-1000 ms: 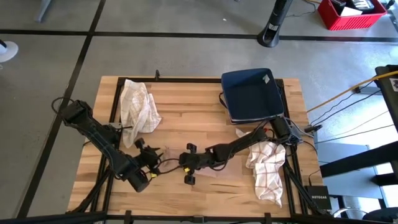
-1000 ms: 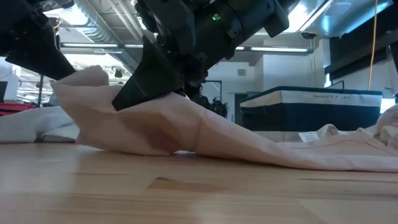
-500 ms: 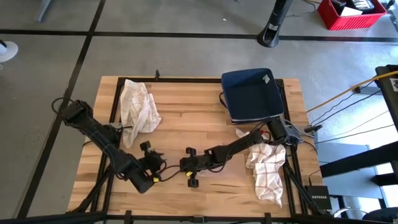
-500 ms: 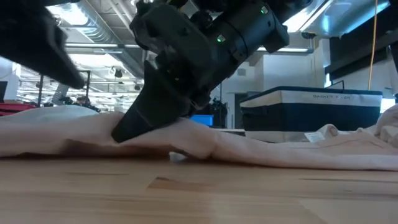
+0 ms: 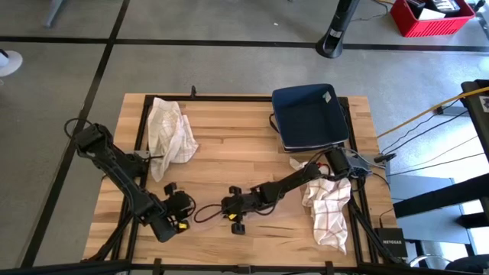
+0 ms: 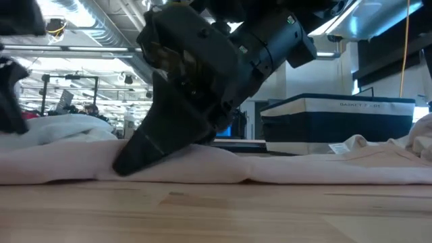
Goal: Fold towel
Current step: Fold the pink towel
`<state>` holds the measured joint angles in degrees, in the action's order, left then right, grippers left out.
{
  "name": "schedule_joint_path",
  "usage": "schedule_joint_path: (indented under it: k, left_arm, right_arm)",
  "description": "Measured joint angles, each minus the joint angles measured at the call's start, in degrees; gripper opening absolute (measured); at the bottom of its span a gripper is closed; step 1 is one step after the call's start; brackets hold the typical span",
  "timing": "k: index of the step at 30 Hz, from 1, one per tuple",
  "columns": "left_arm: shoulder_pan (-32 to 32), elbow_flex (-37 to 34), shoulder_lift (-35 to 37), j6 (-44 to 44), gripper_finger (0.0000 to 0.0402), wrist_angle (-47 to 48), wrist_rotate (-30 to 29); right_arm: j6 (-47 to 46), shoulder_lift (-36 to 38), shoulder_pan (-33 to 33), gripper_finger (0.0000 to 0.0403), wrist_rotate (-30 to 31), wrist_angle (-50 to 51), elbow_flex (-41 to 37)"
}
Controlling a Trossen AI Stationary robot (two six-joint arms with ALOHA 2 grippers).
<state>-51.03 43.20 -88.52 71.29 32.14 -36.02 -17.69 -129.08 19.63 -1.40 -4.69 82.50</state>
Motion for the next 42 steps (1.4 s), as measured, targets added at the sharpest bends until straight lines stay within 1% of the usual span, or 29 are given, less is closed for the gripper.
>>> schedule_joint_path:
  k: [2,5,8,10,12,14,17,20,21,24,26,29,32,34,36,39,42]
  left_arm:
    - [-0.01,-0.8,-0.01,0.28,0.0115,1.04,3.41]
    - [0.0,0.0,0.08,-0.74,0.0115,4.56,6.25]
    - [0.02,2.61,2.07,-2.39,0.0115,8.78,5.68]
    - [0.02,4.06,4.09,-3.59,0.0115,8.85,2.4]
    - [-0.19,4.33,5.96,-5.53,0.0115,6.35,-1.5]
    - [-0.44,3.6,6.9,-9.37,0.0115,-0.49,-3.96]
    - [-0.22,1.16,6.03,-15.11,0.0115,-9.35,-2.55]
    - [0.75,-1.83,3.94,-16.15,0.0115,-16.12,1.57]
    - [1.03,-2.57,3.21,-15.85,0.0115,-16.73,2.99]
    - [1.46,-3.98,1.58,-12.93,0.0115,-15.53,7.16]
    - [1.51,-4.32,1.48,-10.74,0.0115,-11.28,9.96]
    - [1.45,-4.32,1.72,-6.02,0.0115,-2.18,12.78]
    - [1.07,-4.28,2.37,-2.16,0.0115,4.85,13.68]
    - [1.03,-4.24,2.63,-1.43,0.0115,6.53,13.74]
    - [1.09,-3.75,3.19,-2.19,0.0115,7.12,14.36]
    - [1.05,-0.59,5.71,-4.77,0.0115,8.08,14.46]
    - [0.98,1.78,9.09,-6.4,0.0115,9.21,12.76]
  right_arm:
    - [0.64,0.2,0.21,0.0128,-2.0,-0.64,0.0]
    - [3.14,1.9,0.18,0.0186,-4.71,-0.17,0.38]
    - [4.61,4.59,-0.38,0.0229,-5.28,4.88,3.27]
    - [5.01,6.0,-0.93,0.0248,-4.68,10.88,5.9]
    - [5.56,7.14,-1.12,0.0261,-4.61,19.86,8.41]
    - [5.66,8.12,-1.05,0.0267,-3.22,30.28,10.48]
    - [3.66,9.13,0.04,0.0267,-0.45,44.01,10.82]
    - [1.66,9.1,1.89,0.0261,2.71,51.7,7.93]
    - [1.43,9.09,2.48,0.0259,3.42,52.17,6.33]
    - [0.52,9.09,4.05,0.0251,3.94,48.22,1.59]
    - [-1.22,9.44,4.21,0.0246,4.19,44.38,-0.51]
    - [-4.54,9.57,4.4,0.0239,3.86,36.39,-2.93]
    - [-4.95,9.32,4.46,0.0237,4.44,30.19,-3.4]
    - [-5.04,9.15,4.72,0.0237,5.87,27.81,-3.54]
    - [-5.05,9.04,4.78,0.0237,7.36,27.57,-3.27]
    - [-5.05,8.88,4.77,0.0237,7.44,28.49,-2.32]
    - [-5.22,8.85,4.79,0.0237,7.44,28.09,-2.08]
